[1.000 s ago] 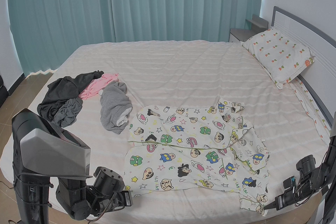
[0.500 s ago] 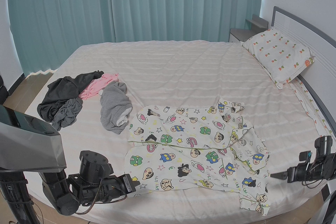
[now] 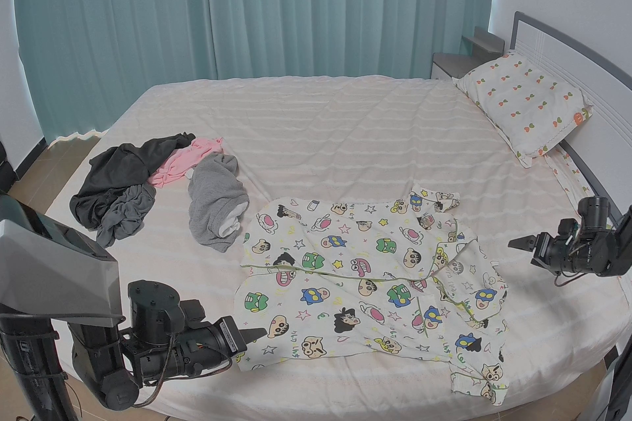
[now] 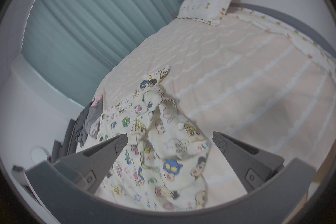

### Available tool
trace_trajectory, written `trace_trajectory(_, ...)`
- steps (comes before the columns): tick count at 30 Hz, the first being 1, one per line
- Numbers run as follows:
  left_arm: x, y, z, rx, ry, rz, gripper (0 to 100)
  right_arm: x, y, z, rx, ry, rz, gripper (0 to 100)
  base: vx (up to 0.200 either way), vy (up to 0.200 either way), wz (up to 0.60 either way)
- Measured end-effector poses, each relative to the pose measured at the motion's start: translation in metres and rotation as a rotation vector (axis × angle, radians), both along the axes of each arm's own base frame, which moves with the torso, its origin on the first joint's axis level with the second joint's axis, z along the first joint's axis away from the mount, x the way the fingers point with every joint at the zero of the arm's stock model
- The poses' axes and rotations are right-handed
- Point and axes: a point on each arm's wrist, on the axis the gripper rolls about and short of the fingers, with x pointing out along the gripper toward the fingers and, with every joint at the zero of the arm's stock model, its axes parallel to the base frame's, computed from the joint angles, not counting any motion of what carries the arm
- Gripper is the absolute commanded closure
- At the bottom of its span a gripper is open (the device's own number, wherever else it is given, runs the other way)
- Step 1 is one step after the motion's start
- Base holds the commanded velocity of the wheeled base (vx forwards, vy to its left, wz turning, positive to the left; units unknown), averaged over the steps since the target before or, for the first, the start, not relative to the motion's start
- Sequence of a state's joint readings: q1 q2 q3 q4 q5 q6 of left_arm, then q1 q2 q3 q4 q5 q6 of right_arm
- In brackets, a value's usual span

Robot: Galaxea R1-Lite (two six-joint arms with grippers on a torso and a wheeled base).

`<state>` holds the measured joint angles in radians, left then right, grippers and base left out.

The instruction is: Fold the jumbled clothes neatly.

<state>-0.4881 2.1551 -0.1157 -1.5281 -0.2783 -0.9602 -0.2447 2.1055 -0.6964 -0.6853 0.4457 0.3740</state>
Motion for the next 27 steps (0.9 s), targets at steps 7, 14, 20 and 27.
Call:
trace_trajectory(7,-0.002,0.003,-0.011,0.012,0.046,0.005,100,0.045,0.054,-0.018,0.053,0.029,0.082,0,0.000,0.000,0.00)
trace_trajectory(14,-0.002,0.004,-0.016,0.021,0.067,0.006,100,0.072,0.073,-0.036,0.027,0.034,0.088,0,0.000,0.000,0.00)
trace_trajectory(20,-0.003,0.004,-0.018,0.025,0.073,0.005,100,0.069,0.067,-0.044,0.028,0.056,0.072,0,0.000,0.000,0.00)
trace_trajectory(27,-0.001,0.003,-0.018,0.029,0.066,0.005,100,0.058,0.061,-0.028,0.028,0.035,0.059,0,0.000,0.000,0.00)
